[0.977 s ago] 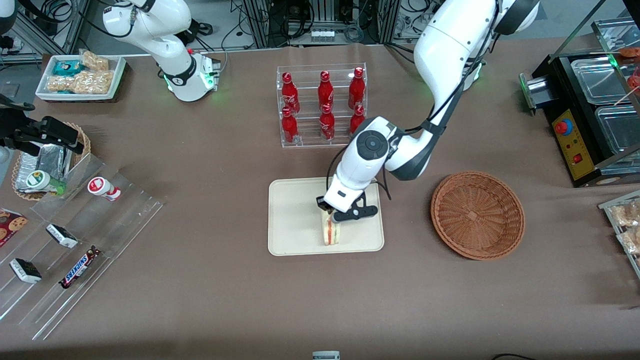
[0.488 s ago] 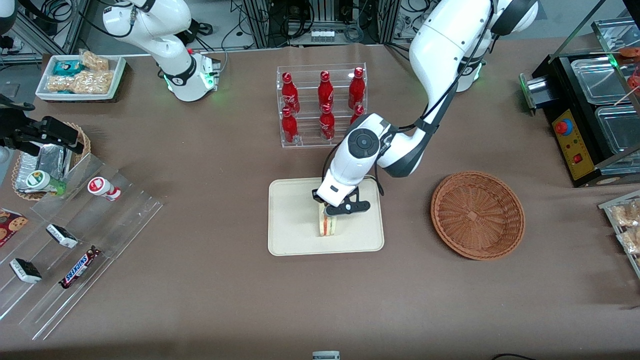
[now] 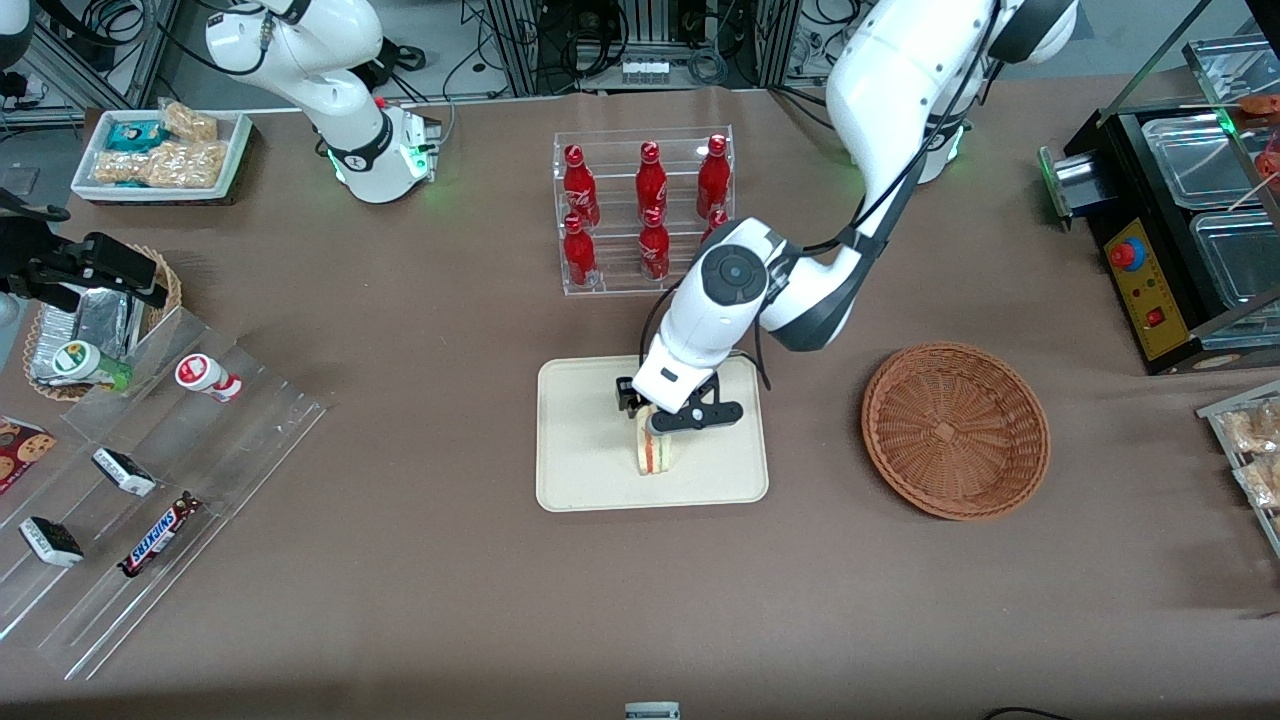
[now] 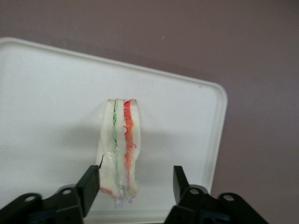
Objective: Place sandwich from basket to tray
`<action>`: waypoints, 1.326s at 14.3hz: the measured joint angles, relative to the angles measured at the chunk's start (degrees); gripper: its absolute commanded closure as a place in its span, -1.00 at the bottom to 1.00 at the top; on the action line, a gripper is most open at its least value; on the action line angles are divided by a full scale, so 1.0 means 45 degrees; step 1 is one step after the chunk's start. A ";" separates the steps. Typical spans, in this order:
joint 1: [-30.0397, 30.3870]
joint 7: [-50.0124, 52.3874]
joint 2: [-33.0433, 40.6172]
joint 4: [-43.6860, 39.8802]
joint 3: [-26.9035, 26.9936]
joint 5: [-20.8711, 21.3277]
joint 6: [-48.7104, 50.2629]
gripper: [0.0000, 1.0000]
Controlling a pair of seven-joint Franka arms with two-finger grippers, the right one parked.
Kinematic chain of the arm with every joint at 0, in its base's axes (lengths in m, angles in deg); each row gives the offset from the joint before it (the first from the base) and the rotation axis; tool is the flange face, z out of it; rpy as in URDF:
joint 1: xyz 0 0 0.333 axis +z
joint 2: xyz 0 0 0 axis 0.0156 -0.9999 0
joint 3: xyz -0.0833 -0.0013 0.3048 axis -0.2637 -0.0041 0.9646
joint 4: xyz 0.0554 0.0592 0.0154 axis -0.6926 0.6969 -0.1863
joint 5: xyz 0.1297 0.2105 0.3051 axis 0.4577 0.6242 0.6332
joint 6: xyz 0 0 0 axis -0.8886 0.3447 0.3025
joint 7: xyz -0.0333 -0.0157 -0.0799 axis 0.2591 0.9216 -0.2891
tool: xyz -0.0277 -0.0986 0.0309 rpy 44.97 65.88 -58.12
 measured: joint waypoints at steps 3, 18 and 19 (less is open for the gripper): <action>0.0450 -0.0022 0.1296 -0.0235 0.0059 0.0445 0.1873 -1.00; 0.6276 -0.6173 0.4262 0.0278 0.0175 0.0718 0.7862 -1.00; 0.6485 -0.6515 0.4607 0.0447 0.0177 0.0718 0.8172 -1.00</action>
